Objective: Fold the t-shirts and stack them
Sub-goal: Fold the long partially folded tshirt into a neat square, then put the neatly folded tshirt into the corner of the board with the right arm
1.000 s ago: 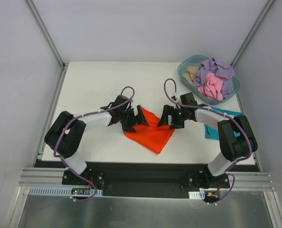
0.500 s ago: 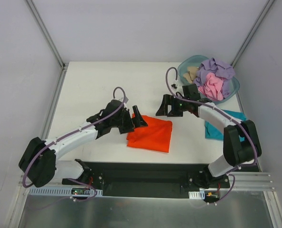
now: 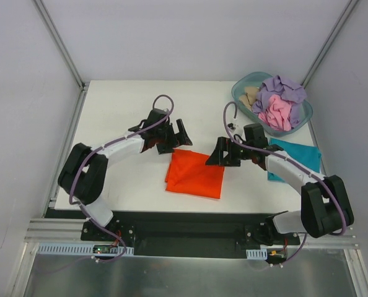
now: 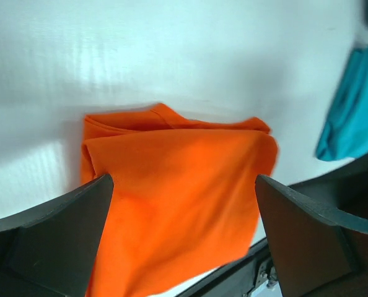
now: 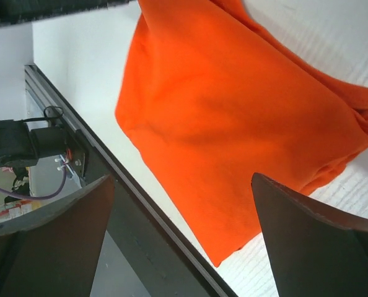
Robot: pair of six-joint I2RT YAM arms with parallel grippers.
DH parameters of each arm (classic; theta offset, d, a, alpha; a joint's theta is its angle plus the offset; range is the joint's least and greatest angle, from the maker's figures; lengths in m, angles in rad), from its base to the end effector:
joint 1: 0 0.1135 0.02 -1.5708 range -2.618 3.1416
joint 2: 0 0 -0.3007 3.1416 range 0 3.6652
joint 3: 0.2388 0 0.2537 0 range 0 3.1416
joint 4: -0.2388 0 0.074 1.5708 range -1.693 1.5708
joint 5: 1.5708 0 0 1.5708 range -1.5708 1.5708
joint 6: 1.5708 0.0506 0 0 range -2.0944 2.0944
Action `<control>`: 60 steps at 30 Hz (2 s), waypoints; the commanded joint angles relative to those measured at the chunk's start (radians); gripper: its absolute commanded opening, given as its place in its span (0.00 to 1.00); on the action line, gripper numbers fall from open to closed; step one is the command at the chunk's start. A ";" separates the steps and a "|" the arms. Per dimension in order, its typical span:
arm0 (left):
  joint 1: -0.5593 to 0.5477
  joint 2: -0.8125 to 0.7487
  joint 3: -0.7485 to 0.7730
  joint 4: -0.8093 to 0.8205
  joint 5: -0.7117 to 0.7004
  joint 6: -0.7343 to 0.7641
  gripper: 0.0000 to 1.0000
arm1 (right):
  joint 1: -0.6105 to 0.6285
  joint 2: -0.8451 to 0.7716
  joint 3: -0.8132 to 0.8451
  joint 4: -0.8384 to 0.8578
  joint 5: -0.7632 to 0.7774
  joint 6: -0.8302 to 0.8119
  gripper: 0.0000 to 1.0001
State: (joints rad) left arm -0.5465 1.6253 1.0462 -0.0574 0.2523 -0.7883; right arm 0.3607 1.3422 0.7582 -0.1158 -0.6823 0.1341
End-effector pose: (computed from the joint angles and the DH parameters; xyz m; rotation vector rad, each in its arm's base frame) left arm 0.3133 -0.2054 0.2560 -0.1355 2.3743 -0.9773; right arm 0.2481 0.1277 0.2476 -0.6252 2.1989 1.0334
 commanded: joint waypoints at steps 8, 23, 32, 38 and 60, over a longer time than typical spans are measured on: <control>0.068 0.157 0.063 -0.015 0.082 0.047 0.99 | -0.008 0.262 0.047 0.058 0.053 -0.019 0.97; 0.134 -0.150 -0.024 -0.103 -0.081 0.101 0.99 | 0.000 -0.078 0.280 -0.347 0.260 -0.171 0.97; 0.163 -0.591 -0.152 -0.314 -0.407 0.129 0.99 | 0.003 -0.480 0.242 -0.464 0.918 0.079 0.97; 0.165 -0.818 -0.253 -0.366 -0.478 0.101 0.99 | 0.003 -0.416 0.227 -0.570 0.761 0.064 0.97; 0.165 -0.877 -0.383 -0.418 -0.513 0.095 0.99 | 0.221 0.207 0.222 -0.378 0.708 0.177 0.78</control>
State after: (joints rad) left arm -0.3847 0.7498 0.6834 -0.4698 -0.2634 -0.6983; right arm 0.5682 1.4837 0.9276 -0.5507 0.0017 0.2825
